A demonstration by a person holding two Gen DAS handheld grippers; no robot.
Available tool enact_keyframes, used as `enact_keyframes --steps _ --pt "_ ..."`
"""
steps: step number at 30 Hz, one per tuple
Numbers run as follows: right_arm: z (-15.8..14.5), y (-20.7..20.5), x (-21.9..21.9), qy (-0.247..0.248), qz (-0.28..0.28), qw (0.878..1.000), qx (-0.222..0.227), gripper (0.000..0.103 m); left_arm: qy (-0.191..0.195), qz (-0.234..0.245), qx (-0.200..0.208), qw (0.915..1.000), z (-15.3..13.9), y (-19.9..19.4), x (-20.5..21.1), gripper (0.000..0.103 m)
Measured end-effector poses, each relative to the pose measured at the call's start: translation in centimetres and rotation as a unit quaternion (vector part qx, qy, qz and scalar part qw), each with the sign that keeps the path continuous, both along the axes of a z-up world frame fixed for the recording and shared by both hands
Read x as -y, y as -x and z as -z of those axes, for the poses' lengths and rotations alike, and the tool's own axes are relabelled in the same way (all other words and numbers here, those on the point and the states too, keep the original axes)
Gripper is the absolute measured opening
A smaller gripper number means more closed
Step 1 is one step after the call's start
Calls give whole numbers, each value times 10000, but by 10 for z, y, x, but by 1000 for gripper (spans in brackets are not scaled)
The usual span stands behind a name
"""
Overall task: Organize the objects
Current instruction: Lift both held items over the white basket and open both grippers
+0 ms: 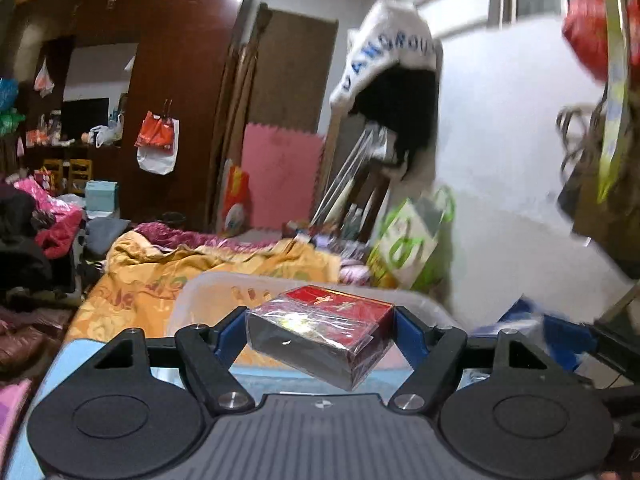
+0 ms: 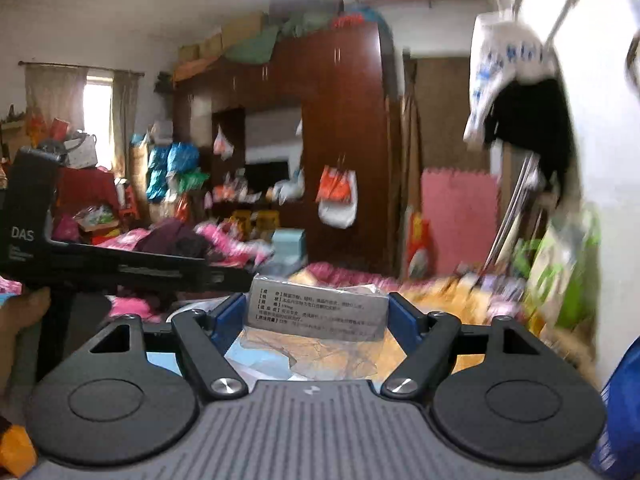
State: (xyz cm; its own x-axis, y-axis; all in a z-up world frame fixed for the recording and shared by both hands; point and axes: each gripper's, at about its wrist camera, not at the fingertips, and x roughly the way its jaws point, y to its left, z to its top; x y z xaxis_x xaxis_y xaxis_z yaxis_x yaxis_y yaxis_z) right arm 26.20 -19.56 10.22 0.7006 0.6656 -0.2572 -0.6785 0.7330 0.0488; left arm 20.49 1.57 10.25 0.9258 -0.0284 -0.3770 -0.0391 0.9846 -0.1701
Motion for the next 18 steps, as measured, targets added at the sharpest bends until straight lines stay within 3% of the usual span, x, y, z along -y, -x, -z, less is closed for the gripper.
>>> enact_keyframes --steps 2,4,5,6,7,11,14,18 --pt "7 -8 -9 215 125 9997 40 78 -159 -53 -67 9998 3 -5 5 79" --pt "12 -15 -14 339 239 9991 70 79 -64 -101 -75 9999 5 -7 1 80" --pt "15 -18 -14 333 278 9991 36 81 -49 -117 -57 9999 6 -8 -1 87" --pt "17 -19 -14 303 289 9991 2 93 -59 -149 -63 9999 5 -10 -5 99" --pt "19 -18 -12 249 308 9992 22 102 -78 -209 -73 9997 5 -12 -8 103" --pt "17 0 2 168 322 9992 140 103 -16 -333 119 9994 5 -5 -14 103" --pt "9 14 15 -85 69 9999 -50 103 10 -117 133 9998 7 15 -16 103" --pt "38 62 34 -169 -289 9994 -48 103 -299 -25 488 9984 38 87 -11 103"
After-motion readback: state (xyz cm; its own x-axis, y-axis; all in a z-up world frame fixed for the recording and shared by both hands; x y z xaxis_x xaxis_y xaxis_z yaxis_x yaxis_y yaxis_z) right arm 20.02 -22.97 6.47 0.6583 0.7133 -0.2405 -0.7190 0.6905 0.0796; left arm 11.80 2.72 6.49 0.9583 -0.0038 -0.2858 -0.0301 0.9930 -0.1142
